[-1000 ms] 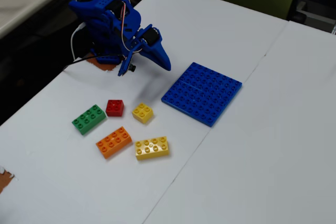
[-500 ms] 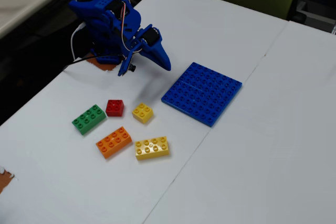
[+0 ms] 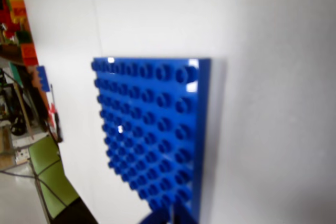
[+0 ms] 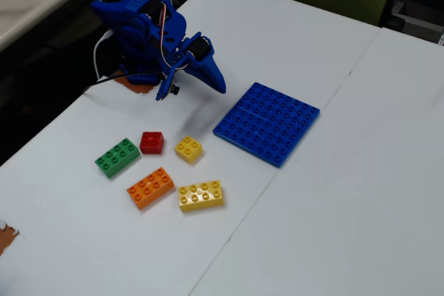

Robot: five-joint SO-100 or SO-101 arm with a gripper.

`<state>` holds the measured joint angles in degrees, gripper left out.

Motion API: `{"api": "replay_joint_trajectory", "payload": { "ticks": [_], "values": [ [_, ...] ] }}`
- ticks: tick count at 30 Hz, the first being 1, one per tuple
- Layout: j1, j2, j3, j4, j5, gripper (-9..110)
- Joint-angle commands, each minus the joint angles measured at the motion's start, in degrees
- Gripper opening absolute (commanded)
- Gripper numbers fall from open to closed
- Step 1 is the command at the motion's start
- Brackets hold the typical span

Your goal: Pick up the 2x2 yellow block and go up the 8x8 blue block.

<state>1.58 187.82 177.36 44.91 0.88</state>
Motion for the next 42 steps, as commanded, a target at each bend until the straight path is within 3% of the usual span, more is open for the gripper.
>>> {"api": "replay_joint_trajectory", "payload": {
  "ticks": [1, 24, 32, 36, 42],
  "values": [
    [0.2, 2.4, 0.8, -1.0, -0.4, 0],
    [-4.2, 2.5, 0.9, -0.9, -7.6, 0],
    [-4.3, 2.5, 1.6, -9.7, -48.3, 0],
    [-3.5, 2.5, 0.1, -10.8, -62.5, 0],
    [-2.4, 2.5, -1.3, -3.8, -86.0, 0]
  ]
}}
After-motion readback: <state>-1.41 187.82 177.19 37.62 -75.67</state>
